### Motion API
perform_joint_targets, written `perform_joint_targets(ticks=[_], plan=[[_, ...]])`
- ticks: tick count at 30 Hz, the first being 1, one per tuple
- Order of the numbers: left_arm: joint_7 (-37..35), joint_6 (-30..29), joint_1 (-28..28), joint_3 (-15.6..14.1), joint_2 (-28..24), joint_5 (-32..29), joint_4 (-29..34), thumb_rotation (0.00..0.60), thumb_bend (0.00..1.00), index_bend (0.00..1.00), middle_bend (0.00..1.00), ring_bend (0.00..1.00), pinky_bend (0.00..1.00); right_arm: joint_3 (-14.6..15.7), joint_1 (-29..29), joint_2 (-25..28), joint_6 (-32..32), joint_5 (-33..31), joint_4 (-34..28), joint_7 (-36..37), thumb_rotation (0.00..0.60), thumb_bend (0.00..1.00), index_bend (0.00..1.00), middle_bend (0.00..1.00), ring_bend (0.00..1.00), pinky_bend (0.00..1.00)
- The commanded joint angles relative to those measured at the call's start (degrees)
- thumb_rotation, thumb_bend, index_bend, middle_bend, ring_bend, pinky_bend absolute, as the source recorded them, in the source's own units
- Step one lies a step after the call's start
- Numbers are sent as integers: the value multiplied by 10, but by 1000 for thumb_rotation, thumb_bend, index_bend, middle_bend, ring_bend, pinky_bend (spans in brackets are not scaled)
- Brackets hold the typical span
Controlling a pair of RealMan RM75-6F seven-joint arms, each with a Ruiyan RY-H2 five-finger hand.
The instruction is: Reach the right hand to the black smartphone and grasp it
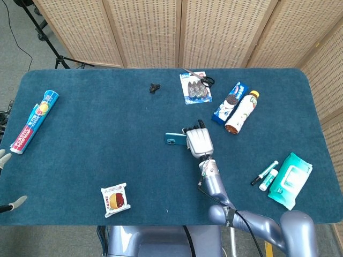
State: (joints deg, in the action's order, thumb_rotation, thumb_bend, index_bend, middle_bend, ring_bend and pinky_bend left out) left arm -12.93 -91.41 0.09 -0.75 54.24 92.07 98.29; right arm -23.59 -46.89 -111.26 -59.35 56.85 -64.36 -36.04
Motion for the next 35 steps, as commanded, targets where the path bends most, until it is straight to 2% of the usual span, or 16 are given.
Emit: perform_joint_targets(ticks=[1,3,5,7,10,15,18,22,23,25,30,35], plan=[[0,0,0,0,0,0,0,600,0,0,0,0,0,-29,-15,-12,-3,-32,24,-5,600,905,436,489,412,156],[0,1,0,0,0,-1,0,600,0,0,0,0,0,-44,-21,-17,-6,-51,35,-5,600,810,428,417,362,157],[-1,1,0,1,0,-1,0,600,0,0,0,0,0,-51,-25,-18,-4,-62,41,-2,600,592,376,272,210,156],[-2,0,0,1,-1,-1,0,600,0,0,0,0,0,-51,-23,-12,4,-66,37,7,600,494,338,189,116,153],[-4,-2,1,2,-1,-2,-1,600,0,0,0,0,0,-43,-14,6,1,-49,17,34,600,451,324,151,82,150],[-8,-4,2,1,-1,1,-3,600,0,0,0,0,0,-10,15,56,-26,6,-51,68,600,413,305,148,79,143],[-9,-7,3,1,-2,3,-3,600,0,0,0,0,0,26,47,102,-57,67,-105,101,600,355,220,117,54,120],[-10,-10,4,-1,-2,6,-5,600,0,0,0,0,0,90,101,176,-102,157,-163,157,600,115,118,15,0,49],[-7,-11,4,-1,-1,9,-6,600,0,0,0,0,0,119,135,207,-137,188,-179,179,600,54,109,3,0,35],[-4,-13,4,-2,1,13,-8,600,0,0,0,0,0,155,174,241,-182,232,-190,212,600,4,104,0,0,17],[15,-10,3,-2,8,16,-11,600,0,0,0,0,0,228,251,301,-244,286,-182,278,600,0,96,0,0,0],[40,-2,0,-1,15,11,-6,600,0,0,0,0,0,264,305,343,-304,328,-174,338,600,0,91,0,0,0]])
